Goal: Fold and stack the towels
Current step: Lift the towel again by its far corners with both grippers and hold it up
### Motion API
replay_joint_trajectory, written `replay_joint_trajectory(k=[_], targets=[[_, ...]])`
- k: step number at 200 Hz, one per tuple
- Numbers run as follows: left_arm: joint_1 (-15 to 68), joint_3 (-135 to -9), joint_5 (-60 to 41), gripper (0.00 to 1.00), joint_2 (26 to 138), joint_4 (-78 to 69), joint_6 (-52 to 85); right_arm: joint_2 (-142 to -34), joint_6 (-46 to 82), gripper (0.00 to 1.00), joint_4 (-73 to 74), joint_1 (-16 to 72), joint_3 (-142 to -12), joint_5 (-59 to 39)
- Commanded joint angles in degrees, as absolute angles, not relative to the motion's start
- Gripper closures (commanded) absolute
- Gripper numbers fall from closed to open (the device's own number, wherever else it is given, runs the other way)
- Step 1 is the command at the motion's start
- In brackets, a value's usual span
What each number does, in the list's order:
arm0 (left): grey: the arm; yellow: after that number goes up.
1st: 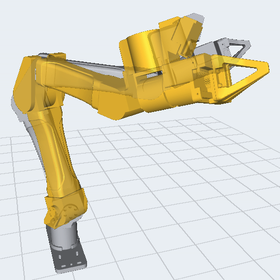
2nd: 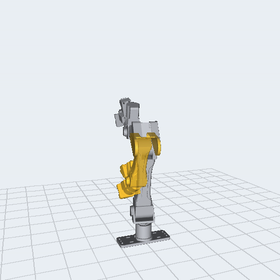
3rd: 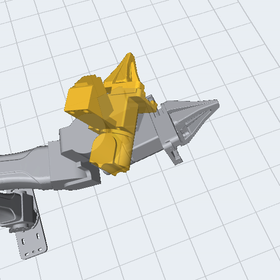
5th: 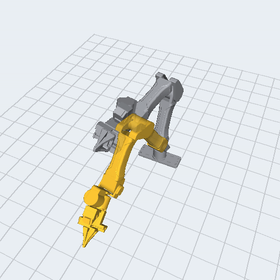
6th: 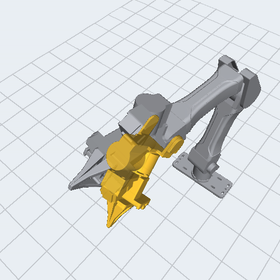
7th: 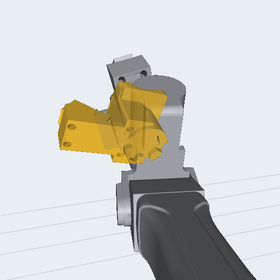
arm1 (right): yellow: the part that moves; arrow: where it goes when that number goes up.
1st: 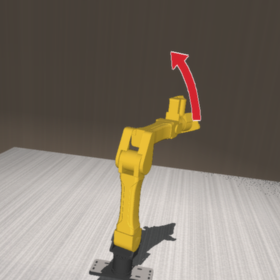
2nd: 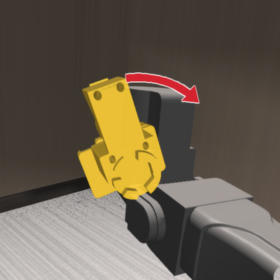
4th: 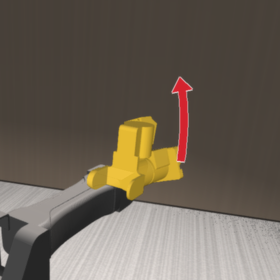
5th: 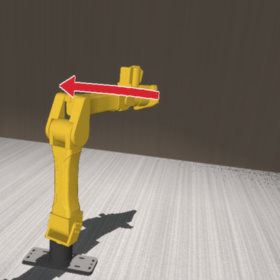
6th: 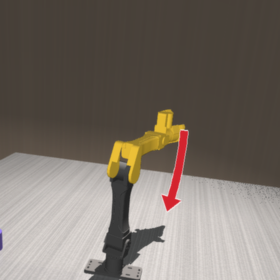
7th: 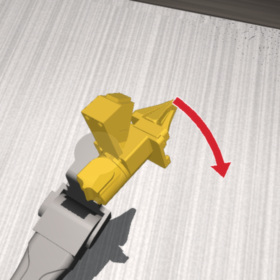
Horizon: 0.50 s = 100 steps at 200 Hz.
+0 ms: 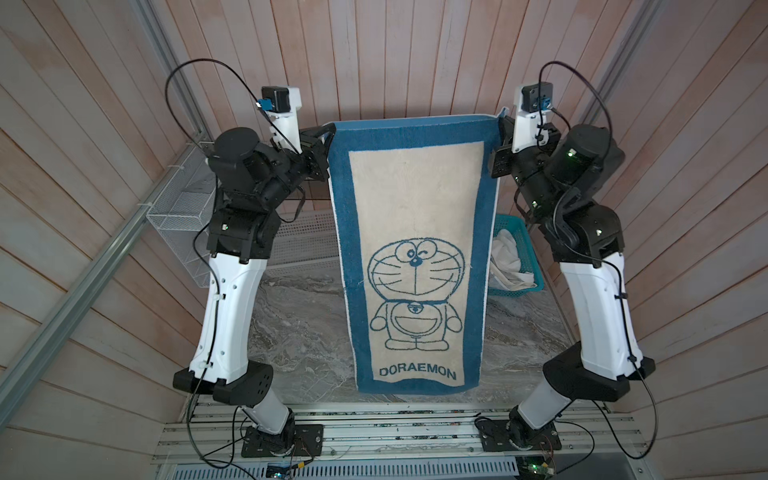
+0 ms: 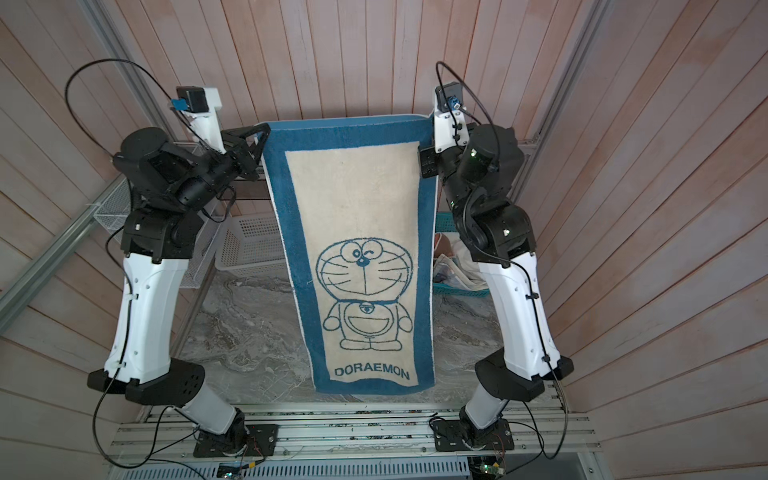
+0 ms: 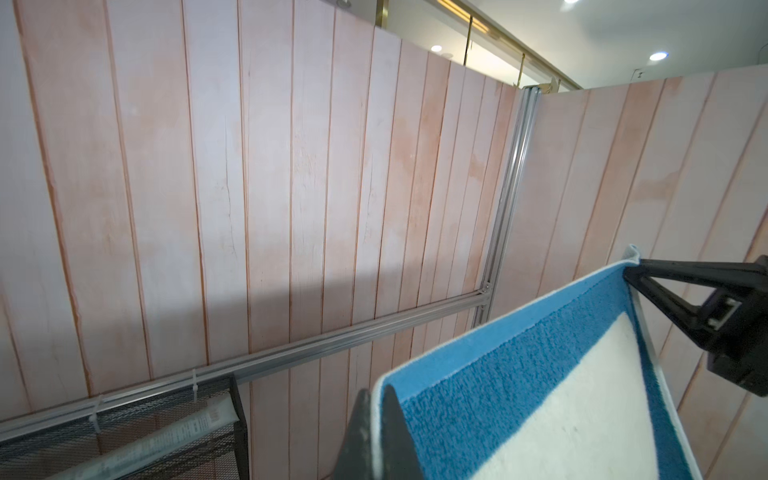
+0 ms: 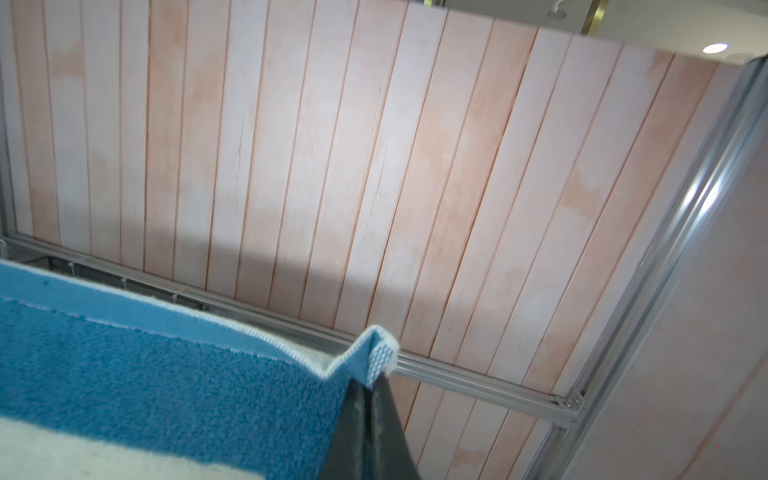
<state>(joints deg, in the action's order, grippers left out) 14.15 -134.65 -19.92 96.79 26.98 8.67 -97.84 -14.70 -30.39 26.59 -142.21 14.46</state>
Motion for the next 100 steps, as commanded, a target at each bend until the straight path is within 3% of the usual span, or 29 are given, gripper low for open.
replay_joint_trajectory(k=[1, 27, 64, 100], targets=[[11.5, -134.1, -19.3, 1.00, 102.8, 24.0, 9.3, -101.3, -6.7, 1.00, -28.8, 18.5, -139.1, 3.0], [10.2, -134.1, -20.7, 1.00, 110.9, 20.5, 9.9, -108.7, -4.4, 1.00, -25.9, 14.1, -135.4, -6.8], [9.8, -134.1, -24.7, 1.00, 119.8, 18.7, 11.2, -117.2, -4.9, 1.00, -28.7, 13.5, -135.2, -8.8], [9.8, -116.0, -26.3, 1.00, 114.2, 11.0, 12.8, -113.6, -3.7, 1.00, -28.0, 14.5, -124.0, -11.4]])
